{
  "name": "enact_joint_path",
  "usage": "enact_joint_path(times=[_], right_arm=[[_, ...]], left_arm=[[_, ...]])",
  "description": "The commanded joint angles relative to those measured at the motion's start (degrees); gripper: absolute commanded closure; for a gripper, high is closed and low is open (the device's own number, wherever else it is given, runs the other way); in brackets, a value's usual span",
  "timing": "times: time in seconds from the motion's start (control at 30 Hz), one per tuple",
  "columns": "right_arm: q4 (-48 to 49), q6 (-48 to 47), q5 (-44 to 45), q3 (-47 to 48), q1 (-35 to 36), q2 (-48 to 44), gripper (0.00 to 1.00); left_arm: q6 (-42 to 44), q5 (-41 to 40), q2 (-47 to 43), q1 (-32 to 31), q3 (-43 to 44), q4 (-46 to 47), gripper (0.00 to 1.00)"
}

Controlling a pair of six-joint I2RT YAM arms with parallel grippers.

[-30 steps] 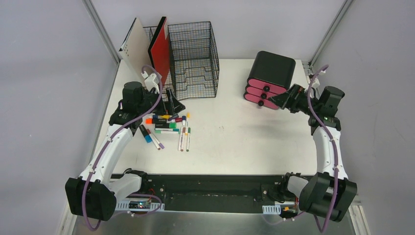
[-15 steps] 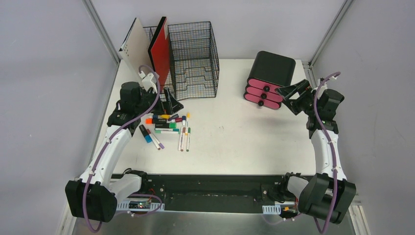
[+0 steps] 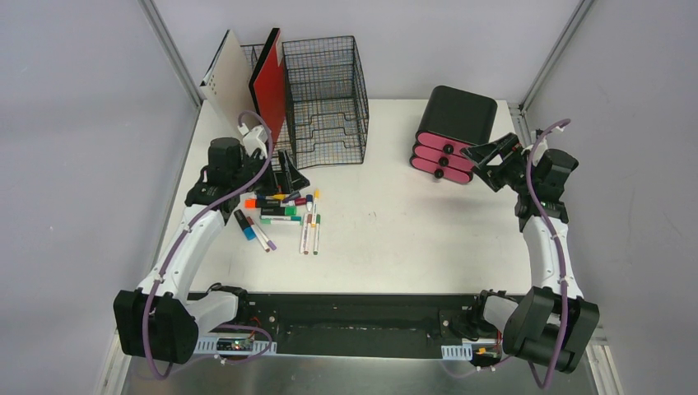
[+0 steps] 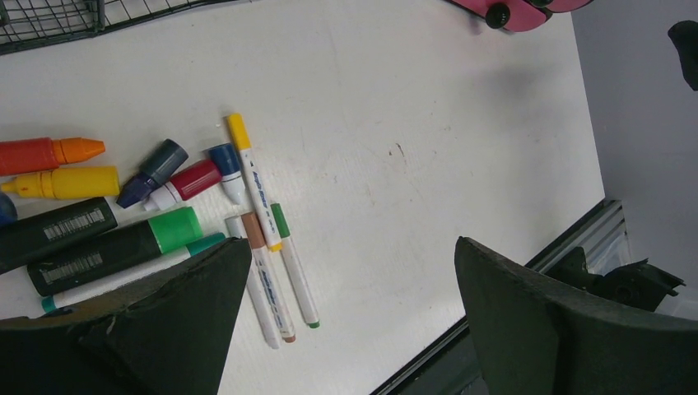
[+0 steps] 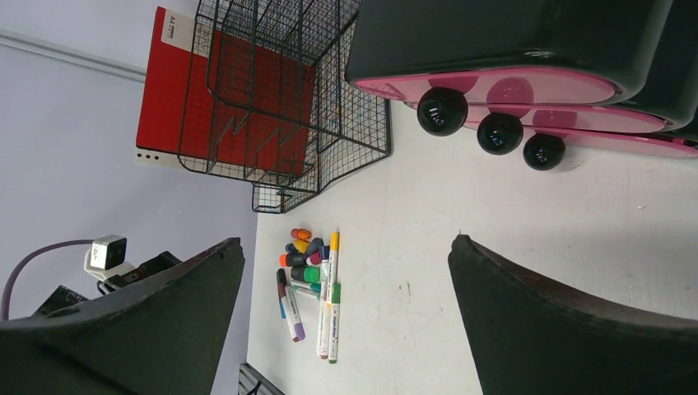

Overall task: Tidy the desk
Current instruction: Open the drawer in the storage box.

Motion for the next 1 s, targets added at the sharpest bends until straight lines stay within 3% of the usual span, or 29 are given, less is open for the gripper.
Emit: enact_joint_path(times=[0.0,0.6,0.8,0.97], right_arm=[[3.5,-1.0,-2.3,0.1,-0.1,0.1,0.01],[3.1,-1.1,0.6,-0.6,0.0,0.9,0.01],[0.1,-5.4,10.3,1.5,5.2,3.9,0.14],[-1.1,-1.1,18.9,5.1,11.6,9.5,0.27]], left_arm=[[-1.2,0.9,0.3,0.8,0.4,0.3,0.01],[-1.1,0.4,-0.2,0.8,0.5,-0.3,0.01],[-0.2,-1.3,-2.6,0.8,0.7,-1.2,0.01],[0.2,-1.6,-4.7,0.8,0.6,-1.4,0.01]])
